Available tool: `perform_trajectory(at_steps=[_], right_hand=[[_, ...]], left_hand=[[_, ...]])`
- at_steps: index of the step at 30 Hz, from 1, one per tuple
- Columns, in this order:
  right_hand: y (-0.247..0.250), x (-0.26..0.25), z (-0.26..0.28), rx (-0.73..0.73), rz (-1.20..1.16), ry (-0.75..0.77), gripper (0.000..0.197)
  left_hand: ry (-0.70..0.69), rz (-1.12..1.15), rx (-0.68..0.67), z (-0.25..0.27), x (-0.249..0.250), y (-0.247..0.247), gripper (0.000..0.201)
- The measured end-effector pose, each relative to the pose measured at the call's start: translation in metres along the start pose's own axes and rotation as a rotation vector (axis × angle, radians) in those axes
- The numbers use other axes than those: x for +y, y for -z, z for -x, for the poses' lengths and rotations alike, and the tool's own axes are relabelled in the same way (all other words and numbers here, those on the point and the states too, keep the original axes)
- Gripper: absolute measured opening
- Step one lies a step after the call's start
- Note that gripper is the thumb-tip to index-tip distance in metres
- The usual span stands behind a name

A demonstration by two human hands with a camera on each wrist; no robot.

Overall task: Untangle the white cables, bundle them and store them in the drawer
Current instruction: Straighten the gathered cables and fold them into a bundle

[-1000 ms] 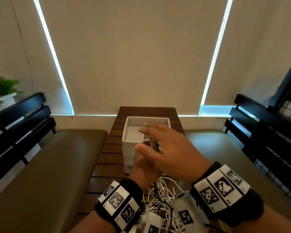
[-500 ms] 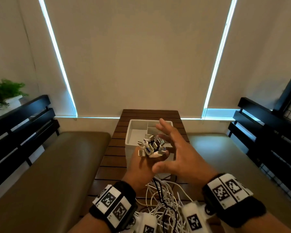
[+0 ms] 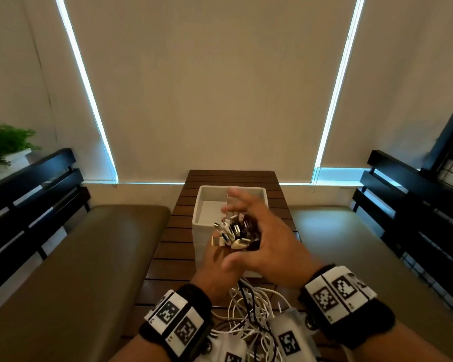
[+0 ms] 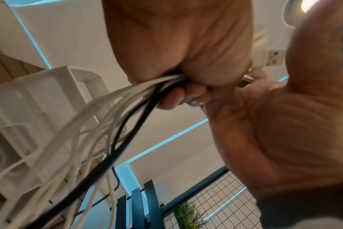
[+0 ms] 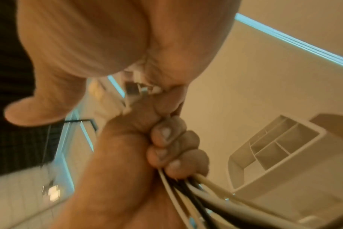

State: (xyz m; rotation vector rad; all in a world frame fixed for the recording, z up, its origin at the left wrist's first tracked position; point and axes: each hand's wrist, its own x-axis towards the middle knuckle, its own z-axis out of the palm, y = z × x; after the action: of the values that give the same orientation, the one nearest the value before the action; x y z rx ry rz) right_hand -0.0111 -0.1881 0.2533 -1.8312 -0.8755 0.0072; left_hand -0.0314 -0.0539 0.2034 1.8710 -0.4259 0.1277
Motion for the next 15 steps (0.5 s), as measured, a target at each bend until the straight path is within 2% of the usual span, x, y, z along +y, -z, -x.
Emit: perform_trajectory(at_steps=[1, 2, 3, 4, 6, 7, 8, 10, 15], right_hand=[[0.004, 0.001, 0.001, 0.047, -0.068, 0.014, 0.096], [0.008, 0.002, 0.003, 0.095, -0.094, 0.044, 0.09], [0.011, 0.003, 0.005, 0.136, -0.092, 0.072, 0.077], [0.013, 0.004, 0.007, 0.16, -0.056, 0.097, 0.059], [0.015, 0.003, 0.011, 0.17, 0.088, 0.144, 0.032], [0.015, 0.003, 0.012, 0.172, 0.144, 0.157, 0.026], [0.014, 0.002, 0.012, 0.174, 0.165, 0.157, 0.023], [0.015, -0.001, 0.011, 0.193, 0.183, 0.149, 0.021], [0.018, 0.0, 0.007, 0.178, 0.236, 0.194, 0.02]], left_hand=[[-0.065, -0.089, -0.005, 0.001, 0.002, 0.003, 0.011], [-0.117, -0.18, 0.039, 0.0, 0.006, 0.007, 0.017], [-0.14, -0.25, 0.086, -0.003, 0.012, 0.012, 0.028], [-0.065, -0.309, -0.009, -0.004, 0.023, 0.017, 0.032], [-0.192, -0.662, -0.014, -0.004, 0.018, 0.017, 0.031], [-0.281, -0.775, 0.017, -0.004, 0.011, 0.016, 0.031], [-0.29, -0.872, 0.011, -0.004, 0.009, 0.016, 0.031], [-0.249, -0.93, -0.006, -0.005, 0.011, 0.012, 0.031], [-0.348, -0.816, 0.057, -0.01, 0.011, 0.009, 0.016]])
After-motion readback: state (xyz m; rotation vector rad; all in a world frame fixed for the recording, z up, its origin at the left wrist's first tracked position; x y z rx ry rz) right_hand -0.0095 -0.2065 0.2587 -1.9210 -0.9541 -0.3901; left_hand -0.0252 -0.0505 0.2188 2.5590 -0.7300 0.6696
